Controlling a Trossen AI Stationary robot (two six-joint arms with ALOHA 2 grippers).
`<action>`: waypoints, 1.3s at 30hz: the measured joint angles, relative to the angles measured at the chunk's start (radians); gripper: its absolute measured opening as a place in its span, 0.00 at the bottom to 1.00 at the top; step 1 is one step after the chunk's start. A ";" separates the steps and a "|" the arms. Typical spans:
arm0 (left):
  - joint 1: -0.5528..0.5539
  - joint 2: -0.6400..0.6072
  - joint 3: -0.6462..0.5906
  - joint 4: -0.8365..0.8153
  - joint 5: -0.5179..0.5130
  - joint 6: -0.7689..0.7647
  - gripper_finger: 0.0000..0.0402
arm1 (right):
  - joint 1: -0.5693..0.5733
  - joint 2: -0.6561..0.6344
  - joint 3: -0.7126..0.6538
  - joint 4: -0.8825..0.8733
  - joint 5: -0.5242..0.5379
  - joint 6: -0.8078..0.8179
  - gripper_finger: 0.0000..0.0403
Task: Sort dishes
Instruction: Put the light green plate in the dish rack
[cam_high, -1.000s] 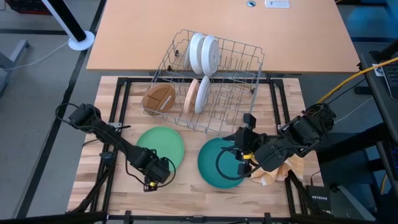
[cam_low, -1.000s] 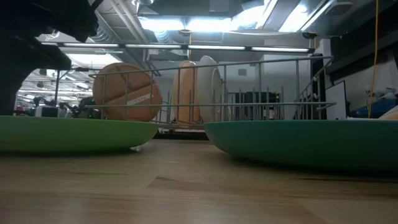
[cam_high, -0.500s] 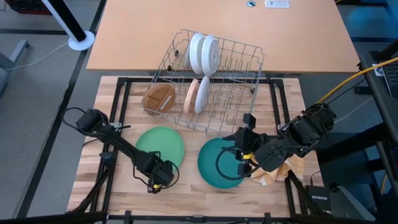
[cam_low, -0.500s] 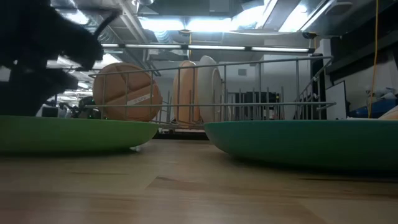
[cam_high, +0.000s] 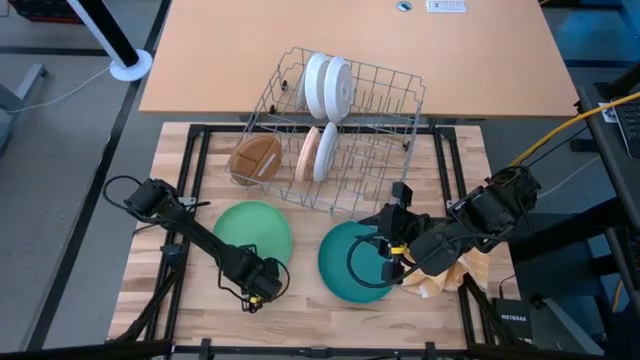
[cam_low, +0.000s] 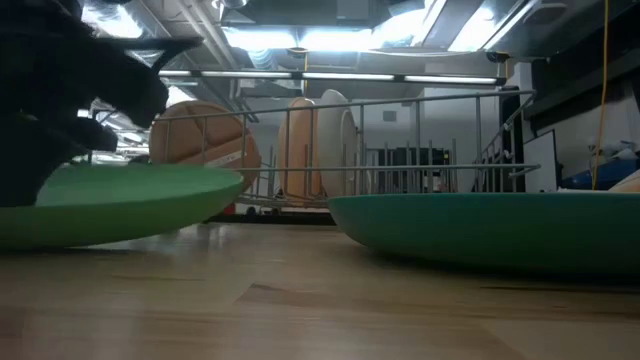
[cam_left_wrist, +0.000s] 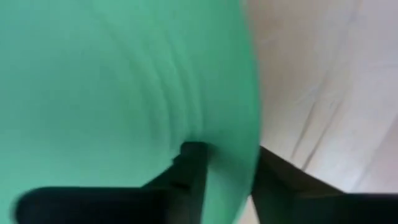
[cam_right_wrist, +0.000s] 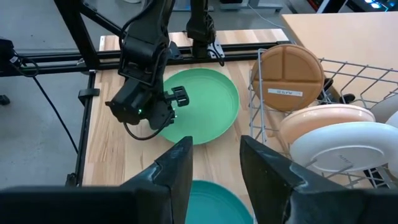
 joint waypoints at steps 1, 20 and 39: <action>0.000 0.000 0.007 -0.002 0.001 0.000 0.19 | 0.000 0.000 0.000 0.000 0.000 0.000 0.34; 0.000 0.002 0.440 -0.221 0.044 0.080 0.00 | 0.000 -0.009 0.000 0.056 0.058 -0.037 0.34; 0.020 -0.002 0.971 -0.307 0.104 0.003 0.00 | 0.000 -0.104 0.061 0.102 0.286 -0.257 0.34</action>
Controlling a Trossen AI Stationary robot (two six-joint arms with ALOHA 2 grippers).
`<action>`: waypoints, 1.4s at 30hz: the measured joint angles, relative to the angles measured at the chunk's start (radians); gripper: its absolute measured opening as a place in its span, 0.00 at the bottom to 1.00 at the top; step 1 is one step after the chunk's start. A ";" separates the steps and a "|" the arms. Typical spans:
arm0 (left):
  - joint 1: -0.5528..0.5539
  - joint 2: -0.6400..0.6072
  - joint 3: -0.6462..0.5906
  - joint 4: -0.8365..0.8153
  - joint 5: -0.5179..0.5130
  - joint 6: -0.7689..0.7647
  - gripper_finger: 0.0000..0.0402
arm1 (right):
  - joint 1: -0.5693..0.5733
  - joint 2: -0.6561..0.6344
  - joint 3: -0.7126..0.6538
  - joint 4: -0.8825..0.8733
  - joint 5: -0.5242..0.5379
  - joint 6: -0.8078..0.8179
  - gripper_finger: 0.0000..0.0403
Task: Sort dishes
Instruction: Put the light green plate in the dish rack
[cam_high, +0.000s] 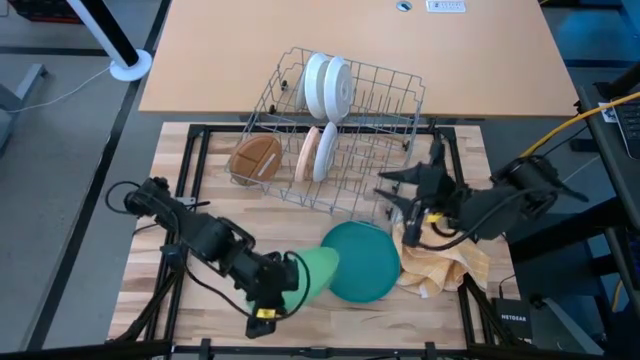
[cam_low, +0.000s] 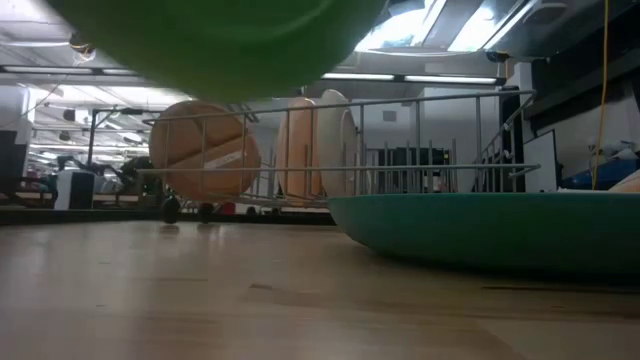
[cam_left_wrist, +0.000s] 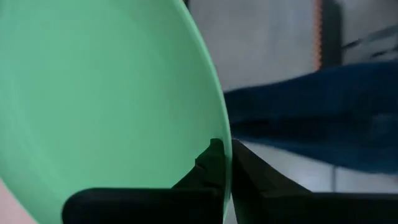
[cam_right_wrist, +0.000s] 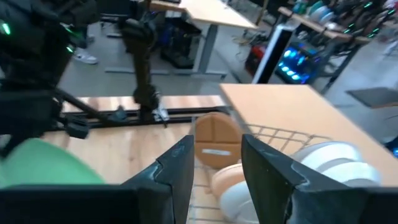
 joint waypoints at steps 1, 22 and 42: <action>0.008 0.000 0.027 0.002 0.000 0.001 0.00 | 0.000 -0.008 0.000 0.000 0.011 -0.014 0.34; 0.539 0.000 0.224 0.501 0.145 0.047 0.00 | -0.001 -0.182 0.000 -0.005 0.339 -0.201 0.34; 1.092 0.282 0.221 0.972 0.332 -0.112 0.00 | -0.001 -0.307 -0.001 -0.202 0.453 -0.301 0.34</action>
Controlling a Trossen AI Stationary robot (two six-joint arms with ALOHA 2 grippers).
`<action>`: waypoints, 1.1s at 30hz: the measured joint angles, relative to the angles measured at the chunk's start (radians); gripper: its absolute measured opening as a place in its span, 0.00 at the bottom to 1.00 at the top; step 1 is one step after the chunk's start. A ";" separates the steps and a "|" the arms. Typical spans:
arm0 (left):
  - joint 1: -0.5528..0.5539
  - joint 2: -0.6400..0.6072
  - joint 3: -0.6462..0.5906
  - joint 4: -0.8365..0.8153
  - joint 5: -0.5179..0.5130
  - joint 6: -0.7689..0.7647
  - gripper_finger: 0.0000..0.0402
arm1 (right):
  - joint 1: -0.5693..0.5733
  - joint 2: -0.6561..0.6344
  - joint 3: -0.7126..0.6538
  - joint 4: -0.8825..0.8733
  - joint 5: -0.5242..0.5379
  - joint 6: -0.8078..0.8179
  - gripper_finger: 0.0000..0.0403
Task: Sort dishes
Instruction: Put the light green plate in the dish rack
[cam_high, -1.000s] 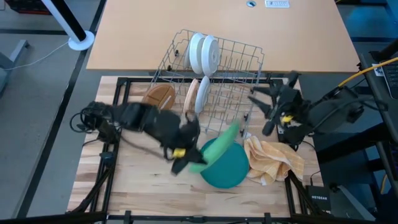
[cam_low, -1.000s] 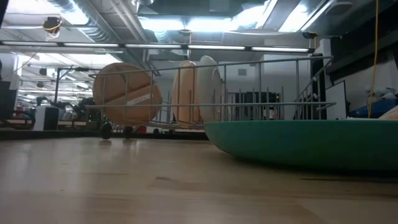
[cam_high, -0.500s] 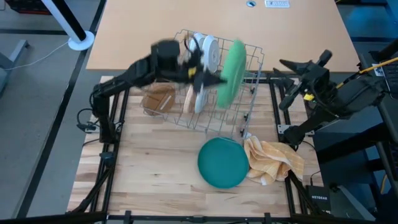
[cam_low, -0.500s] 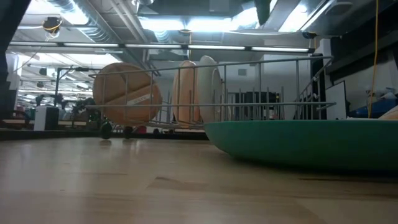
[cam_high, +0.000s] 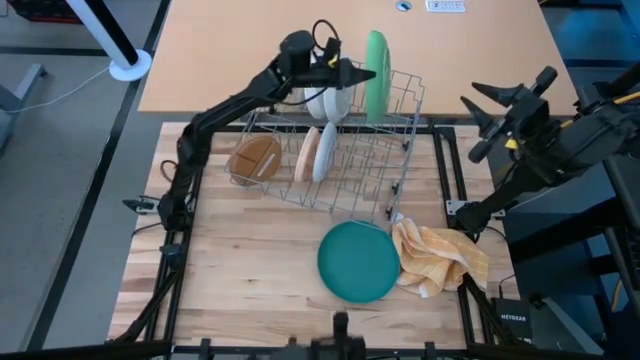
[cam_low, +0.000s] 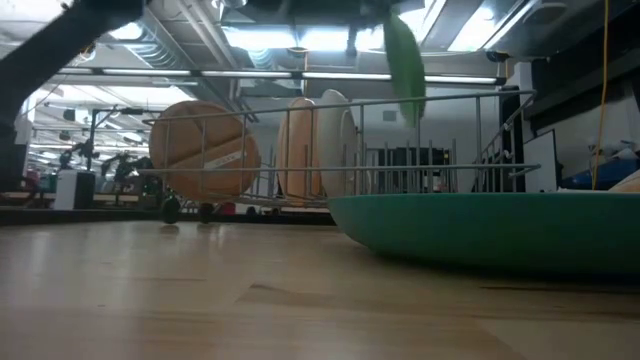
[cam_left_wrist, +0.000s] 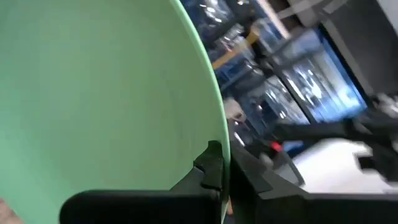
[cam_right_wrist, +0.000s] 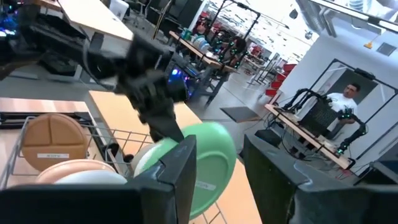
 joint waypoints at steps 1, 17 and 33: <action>0.013 0.021 0.000 0.004 0.000 -0.018 0.00 | 0.000 -0.006 0.000 -0.006 -0.006 0.000 0.34; 0.118 0.188 -0.001 0.191 0.080 -0.170 0.00 | 0.000 -0.047 0.000 -0.021 -0.034 0.003 0.34; 0.155 0.219 0.000 0.189 0.142 -0.147 0.00 | 0.000 -0.036 0.000 -0.039 -0.034 0.007 0.34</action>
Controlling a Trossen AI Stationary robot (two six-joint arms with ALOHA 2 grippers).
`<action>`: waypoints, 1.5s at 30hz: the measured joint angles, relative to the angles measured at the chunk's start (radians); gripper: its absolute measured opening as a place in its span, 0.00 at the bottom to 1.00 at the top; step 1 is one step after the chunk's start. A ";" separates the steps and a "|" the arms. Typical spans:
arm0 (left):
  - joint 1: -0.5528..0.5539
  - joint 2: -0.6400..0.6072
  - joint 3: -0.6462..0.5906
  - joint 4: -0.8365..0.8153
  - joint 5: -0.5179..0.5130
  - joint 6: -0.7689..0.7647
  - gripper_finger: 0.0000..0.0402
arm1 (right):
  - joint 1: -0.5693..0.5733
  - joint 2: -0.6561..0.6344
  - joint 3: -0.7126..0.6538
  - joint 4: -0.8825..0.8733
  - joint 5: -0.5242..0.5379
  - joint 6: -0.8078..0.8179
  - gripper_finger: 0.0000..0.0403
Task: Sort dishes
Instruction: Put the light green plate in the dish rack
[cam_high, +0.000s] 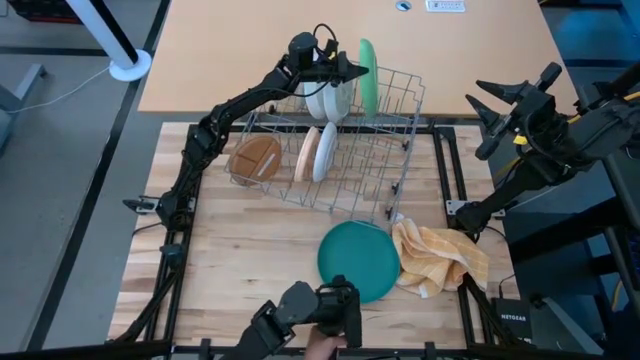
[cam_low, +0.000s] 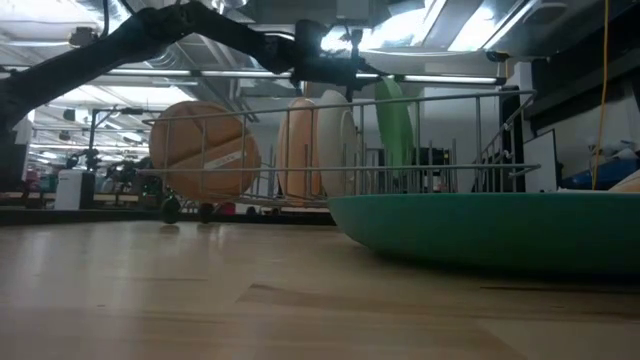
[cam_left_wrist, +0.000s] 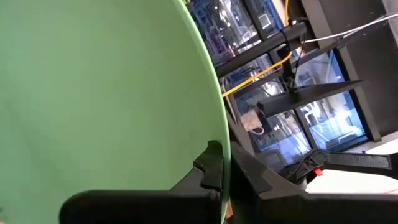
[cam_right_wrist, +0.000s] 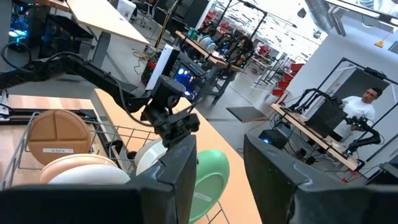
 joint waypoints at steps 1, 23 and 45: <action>-0.003 0.006 0.000 0.001 0.002 -0.003 0.00 | 0.000 0.000 0.000 0.000 0.000 0.000 0.34; -0.011 0.010 0.000 0.026 0.022 0.029 0.00 | 0.000 0.000 0.000 0.000 0.000 0.000 0.34; 0.006 0.010 0.002 -0.019 0.016 0.062 0.00 | 0.000 0.000 0.000 0.000 0.000 0.000 0.34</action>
